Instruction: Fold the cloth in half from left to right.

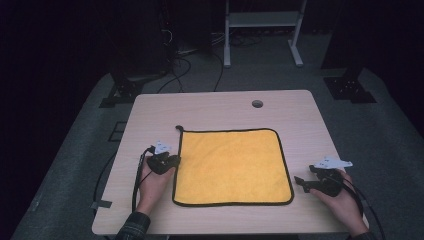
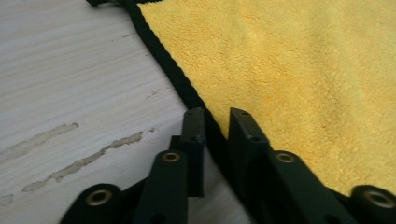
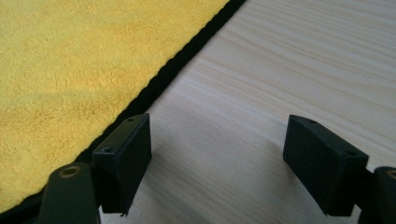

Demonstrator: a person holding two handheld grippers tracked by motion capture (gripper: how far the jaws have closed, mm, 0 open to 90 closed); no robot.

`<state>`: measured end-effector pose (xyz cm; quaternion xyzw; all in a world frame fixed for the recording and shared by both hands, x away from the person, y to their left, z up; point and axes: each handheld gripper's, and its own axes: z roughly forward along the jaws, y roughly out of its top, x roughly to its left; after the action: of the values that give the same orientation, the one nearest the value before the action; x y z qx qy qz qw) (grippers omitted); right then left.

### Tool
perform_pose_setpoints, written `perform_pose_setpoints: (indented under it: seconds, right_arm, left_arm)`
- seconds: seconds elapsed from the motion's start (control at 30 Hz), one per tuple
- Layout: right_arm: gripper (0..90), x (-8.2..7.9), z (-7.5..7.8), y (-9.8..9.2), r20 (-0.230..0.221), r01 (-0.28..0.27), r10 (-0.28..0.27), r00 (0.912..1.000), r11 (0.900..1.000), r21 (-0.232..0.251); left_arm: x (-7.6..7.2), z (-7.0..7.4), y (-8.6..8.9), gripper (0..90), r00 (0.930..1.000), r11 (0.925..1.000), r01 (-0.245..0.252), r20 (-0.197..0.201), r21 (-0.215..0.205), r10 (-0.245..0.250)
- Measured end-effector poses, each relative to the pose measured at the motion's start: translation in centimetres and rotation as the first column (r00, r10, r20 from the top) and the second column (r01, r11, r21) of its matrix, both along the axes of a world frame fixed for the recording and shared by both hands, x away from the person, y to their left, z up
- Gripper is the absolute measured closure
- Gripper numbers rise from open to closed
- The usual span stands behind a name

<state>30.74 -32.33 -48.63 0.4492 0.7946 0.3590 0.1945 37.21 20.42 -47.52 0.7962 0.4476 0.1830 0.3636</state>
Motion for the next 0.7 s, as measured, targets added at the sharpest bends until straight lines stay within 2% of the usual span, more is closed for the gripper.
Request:
perform_pose_setpoints:
  seconds: [0.13, 0.33, 0.53, 0.63, 0.7]
  right_arm:
    - [22.5, 0.0, 0.0, 0.0, 0.0, 0.0, 0.0, 1.0, 1.0, 0.0]
    - [22.3, -0.1, 0.0, 0.0, -0.002, -0.003, 0.003, 1.0, 1.0, 0.001]
    - [22.1, -0.1, 0.0, 0.0, -0.002, -0.006, 0.006, 1.0, 1.0, 0.001]
    - [22.1, -0.1, 0.0, 0.0, -0.002, -0.007, 0.007, 1.0, 1.0, 0.001]
    - [22.1, -0.1, 0.0, 0.0, -0.001, -0.008, 0.008, 1.0, 1.0, -0.001]
  left_arm:
    - [0.1, 0.2, -0.2, 86.5, 0.9997, 1.0, -0.007, -0.024, -0.003, 0.007]
    - [0.2, 0.2, -0.2, 88.2, 0.9997, 1.0, 0.0, -0.026, -0.005, 0.0]
    - [0.3, 0.3, 0.5, 88.3, 0.9994, 0.9976, -0.001, -0.036, -0.069, -0.001]
    - [0.3, 0.6, 1.0, 88.3, 0.9995, 0.9925, 0.003, -0.03, -0.122, -0.006]
    - [0.3, 0.8, 1.3, 88.3, 0.9994, 0.9859, 0.005, -0.034, -0.167, -0.011]
